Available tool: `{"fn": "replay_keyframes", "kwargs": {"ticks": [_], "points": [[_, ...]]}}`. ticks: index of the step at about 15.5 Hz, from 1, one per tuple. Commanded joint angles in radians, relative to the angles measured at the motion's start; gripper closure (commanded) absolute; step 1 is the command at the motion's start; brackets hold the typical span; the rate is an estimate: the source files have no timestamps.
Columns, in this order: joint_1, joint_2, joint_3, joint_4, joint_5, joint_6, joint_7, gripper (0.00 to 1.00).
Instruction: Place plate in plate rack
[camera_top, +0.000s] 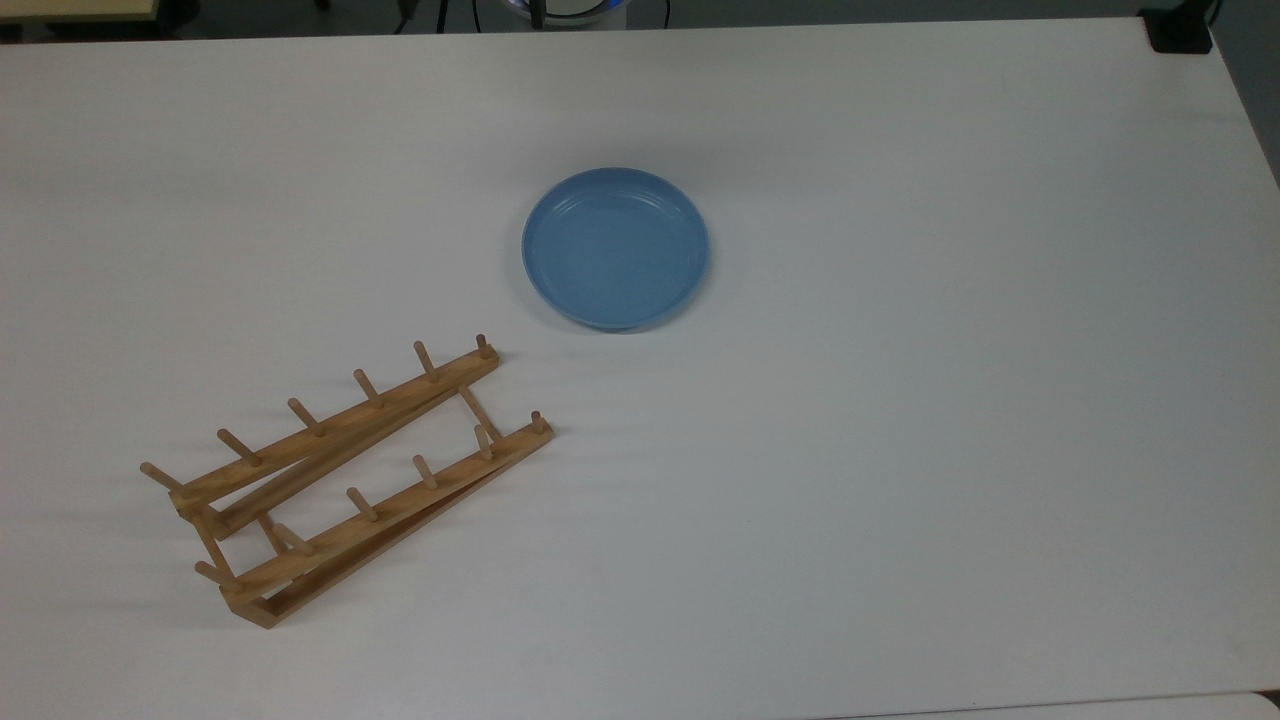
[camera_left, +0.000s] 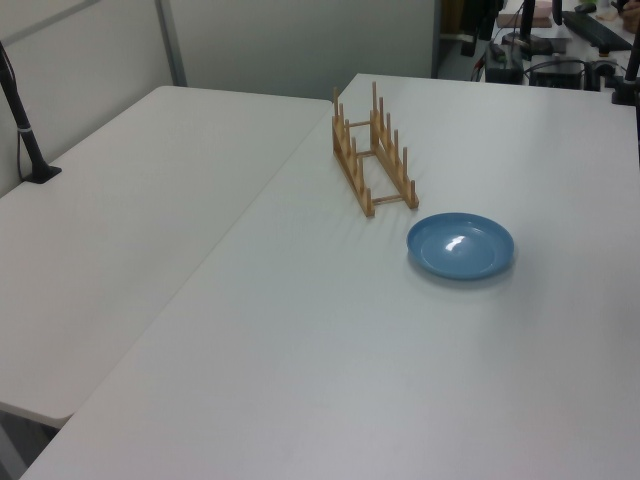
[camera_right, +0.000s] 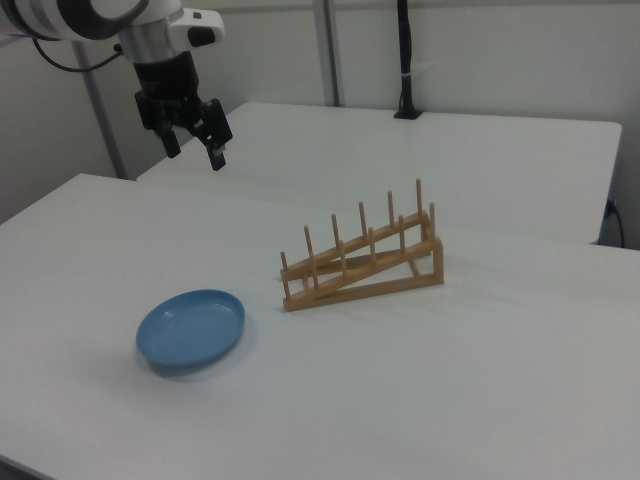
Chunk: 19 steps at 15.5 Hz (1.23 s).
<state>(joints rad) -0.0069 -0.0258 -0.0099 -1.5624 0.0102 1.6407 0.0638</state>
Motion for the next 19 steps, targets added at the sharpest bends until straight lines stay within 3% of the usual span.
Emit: {"fn": "replay_keyframes", "kwargs": {"ticks": [1,15,19], "points": [[0.024,-0.016,-0.018,-0.019,-0.01,0.011,-0.012,0.0],[0.021,-0.014,-0.018,-0.021,-0.01,0.017,-0.042,0.0],[0.019,-0.016,-0.018,-0.039,-0.012,0.004,-0.276,0.0]]}}
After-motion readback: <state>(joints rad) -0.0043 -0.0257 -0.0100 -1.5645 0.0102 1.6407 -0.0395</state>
